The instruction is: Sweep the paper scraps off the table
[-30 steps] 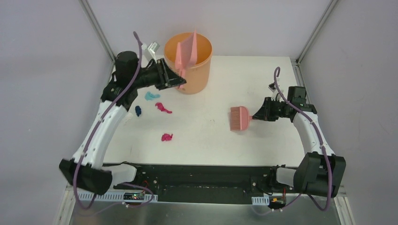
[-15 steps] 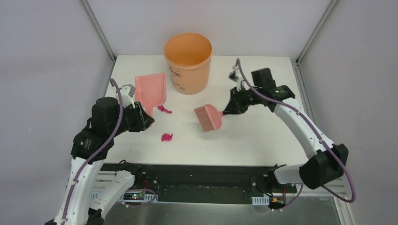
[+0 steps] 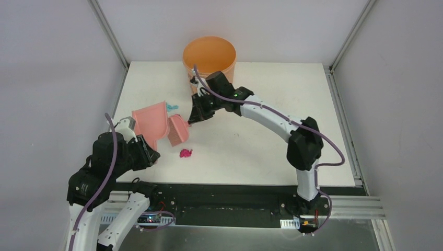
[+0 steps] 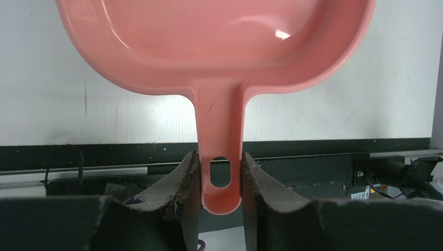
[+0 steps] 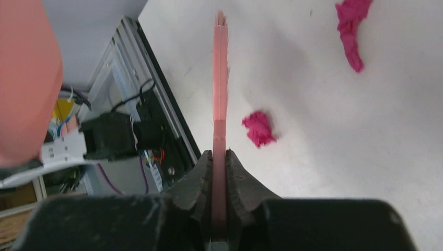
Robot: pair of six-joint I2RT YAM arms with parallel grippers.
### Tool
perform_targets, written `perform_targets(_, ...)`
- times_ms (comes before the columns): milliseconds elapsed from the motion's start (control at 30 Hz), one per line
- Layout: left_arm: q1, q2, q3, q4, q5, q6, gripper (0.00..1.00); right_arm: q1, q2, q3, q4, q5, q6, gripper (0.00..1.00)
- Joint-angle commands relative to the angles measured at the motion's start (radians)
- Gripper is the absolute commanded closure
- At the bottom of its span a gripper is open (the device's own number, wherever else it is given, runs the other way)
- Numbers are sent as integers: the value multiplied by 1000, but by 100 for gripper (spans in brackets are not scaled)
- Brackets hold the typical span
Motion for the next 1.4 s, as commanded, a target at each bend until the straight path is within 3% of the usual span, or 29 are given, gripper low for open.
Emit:
perform_targets(0, 2, -32, 66, -74, -55, -27, 100, 46, 131, 214, 198, 121, 241, 100)
perform_targets(67, 2, -31, 70, -81, -58, -20, 100, 51, 232, 352, 127, 187, 357, 100)
perform_targets(133, 2, -29, 69, -82, -59, -18, 100, 68, 278, 389, 151, 233, 416, 100)
perform_targets(400, 2, -1, 50, -64, -43, -7, 100, 157, 435, 648, 47, 454, 424, 100)
perform_targets(800, 2, 12, 31, -42, -26, -12, 100, 157, 570, 741, 72, 677, 335, 100)
perform_targets(1067, 2, -2, 18, -37, -16, -9, 100, 139, 522, 608, 64, 667, 328, 100)
perform_targets(1267, 2, -8, 13, -8, 10, 3, 100, 68, 285, 253, 47, 664, 392, 100)
perform_targets(1367, 2, -15, 17, -4, 21, 9, 100, -7, 142, 15, 65, 471, 497, 100)
